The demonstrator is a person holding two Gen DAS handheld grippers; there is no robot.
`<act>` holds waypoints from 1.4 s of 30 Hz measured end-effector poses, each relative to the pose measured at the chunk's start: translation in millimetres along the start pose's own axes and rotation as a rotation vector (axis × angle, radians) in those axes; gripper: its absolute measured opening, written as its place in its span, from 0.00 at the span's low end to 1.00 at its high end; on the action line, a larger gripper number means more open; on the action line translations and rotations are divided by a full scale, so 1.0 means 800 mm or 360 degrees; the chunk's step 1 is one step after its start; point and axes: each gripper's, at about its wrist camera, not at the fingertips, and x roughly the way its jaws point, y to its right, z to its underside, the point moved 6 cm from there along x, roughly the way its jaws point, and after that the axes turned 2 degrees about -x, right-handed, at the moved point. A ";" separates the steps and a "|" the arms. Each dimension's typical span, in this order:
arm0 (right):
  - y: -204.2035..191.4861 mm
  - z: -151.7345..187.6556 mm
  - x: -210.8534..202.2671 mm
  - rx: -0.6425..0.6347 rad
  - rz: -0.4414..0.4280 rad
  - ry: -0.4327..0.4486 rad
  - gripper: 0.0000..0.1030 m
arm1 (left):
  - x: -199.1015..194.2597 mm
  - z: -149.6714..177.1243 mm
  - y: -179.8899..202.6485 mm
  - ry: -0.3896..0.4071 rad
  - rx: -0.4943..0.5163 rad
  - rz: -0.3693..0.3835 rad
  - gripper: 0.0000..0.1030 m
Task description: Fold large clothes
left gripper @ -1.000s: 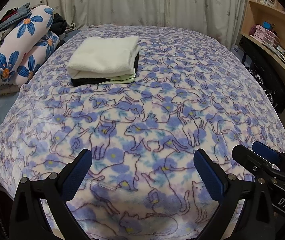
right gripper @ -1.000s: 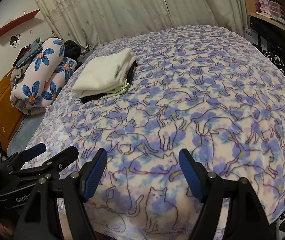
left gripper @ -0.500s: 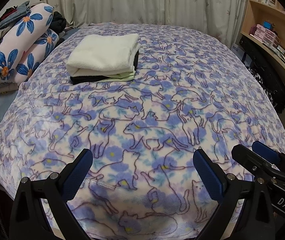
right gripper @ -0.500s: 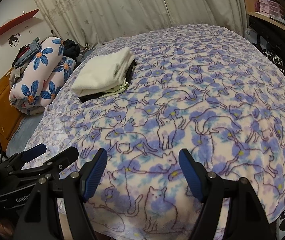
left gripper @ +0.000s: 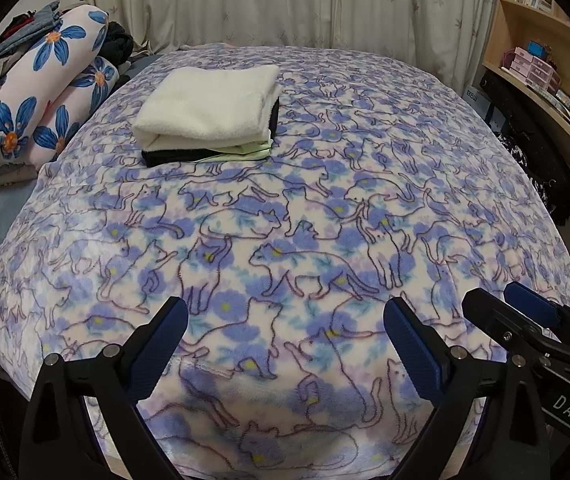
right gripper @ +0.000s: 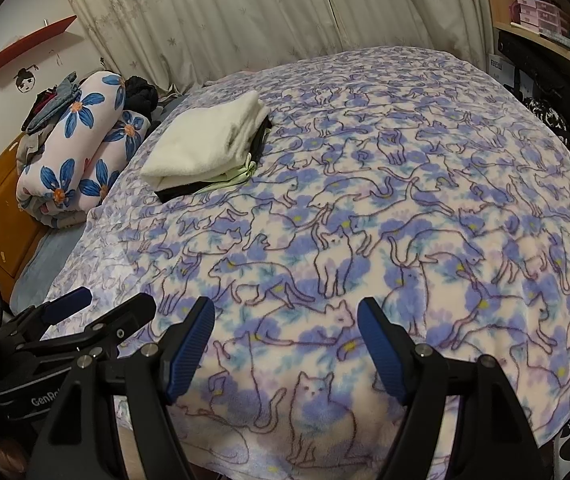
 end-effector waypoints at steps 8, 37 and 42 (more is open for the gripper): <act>0.000 0.000 0.000 0.0001 0.0001 -0.0003 0.72 | 0.000 0.005 0.002 0.0005 0.0014 0.0002 0.88; -0.006 -0.002 -0.002 -0.0009 0.0004 -0.0006 0.72 | 0.002 0.011 -0.012 -0.0025 -0.0003 0.0002 0.88; -0.006 0.000 -0.003 -0.0016 0.0008 -0.0001 0.72 | -0.004 0.011 -0.014 -0.0019 -0.0020 -0.0007 0.88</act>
